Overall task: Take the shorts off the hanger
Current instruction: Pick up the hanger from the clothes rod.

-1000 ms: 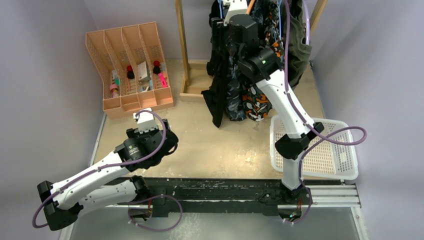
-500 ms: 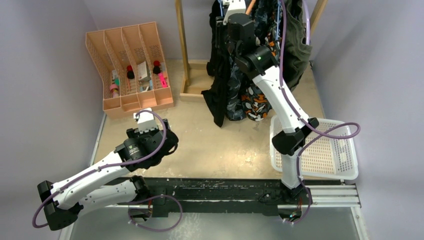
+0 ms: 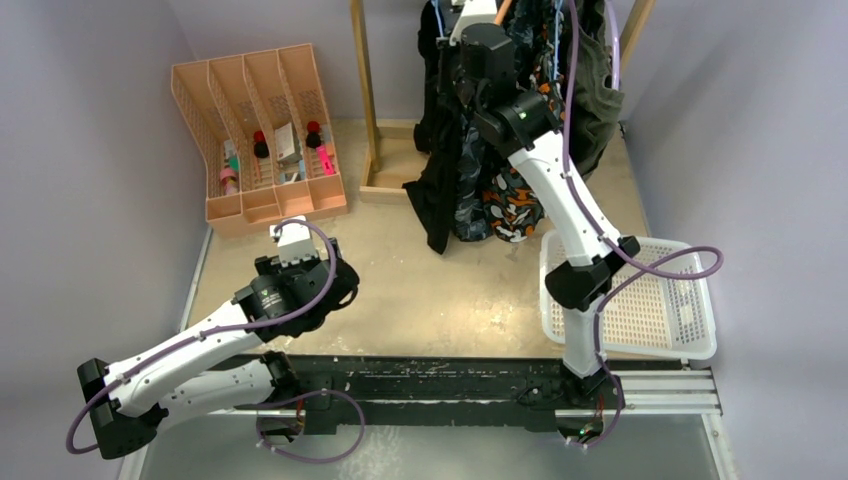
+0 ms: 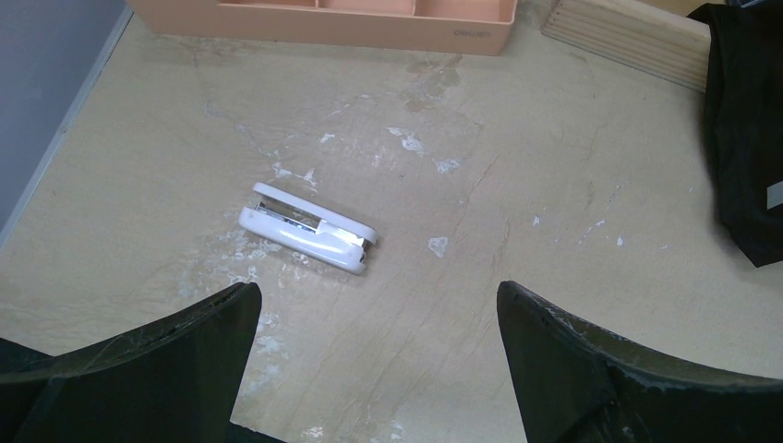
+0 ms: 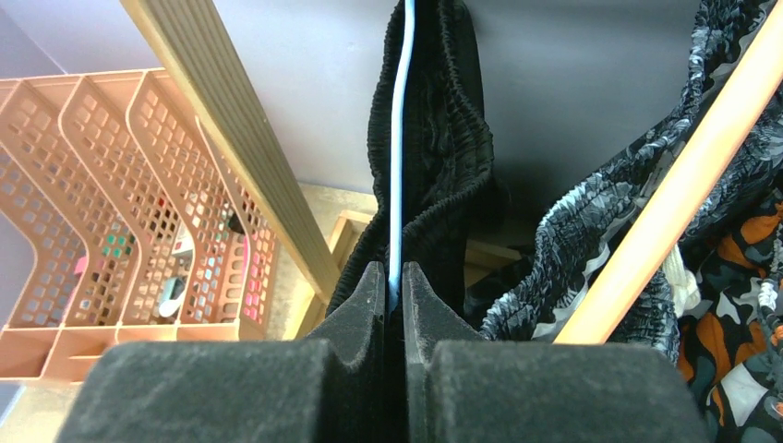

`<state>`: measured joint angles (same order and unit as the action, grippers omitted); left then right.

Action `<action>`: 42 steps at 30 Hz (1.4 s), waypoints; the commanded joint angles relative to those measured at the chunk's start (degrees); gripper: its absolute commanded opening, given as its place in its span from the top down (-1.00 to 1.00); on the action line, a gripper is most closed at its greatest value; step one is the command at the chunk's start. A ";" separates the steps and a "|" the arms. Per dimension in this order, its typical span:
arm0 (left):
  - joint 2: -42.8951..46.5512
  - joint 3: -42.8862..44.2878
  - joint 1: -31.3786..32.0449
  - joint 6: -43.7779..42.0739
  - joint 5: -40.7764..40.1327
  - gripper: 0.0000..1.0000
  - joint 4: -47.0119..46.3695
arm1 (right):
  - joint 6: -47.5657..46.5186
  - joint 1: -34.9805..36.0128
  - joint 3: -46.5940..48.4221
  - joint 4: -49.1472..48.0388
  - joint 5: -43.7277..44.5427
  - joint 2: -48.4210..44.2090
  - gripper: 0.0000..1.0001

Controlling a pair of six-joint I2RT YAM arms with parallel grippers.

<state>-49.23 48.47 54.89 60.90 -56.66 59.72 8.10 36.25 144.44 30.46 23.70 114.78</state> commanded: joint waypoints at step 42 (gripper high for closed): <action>1.22 2.05 0.03 0.34 -3.10 -1.00 0.10 | 12.37 0.02 -39.33 -14.03 -30.31 -36.47 1.00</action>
<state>-49.43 48.49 54.89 60.93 -57.28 60.29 18.94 36.25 108.53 24.93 -1.10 83.00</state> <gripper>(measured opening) 0.998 0.045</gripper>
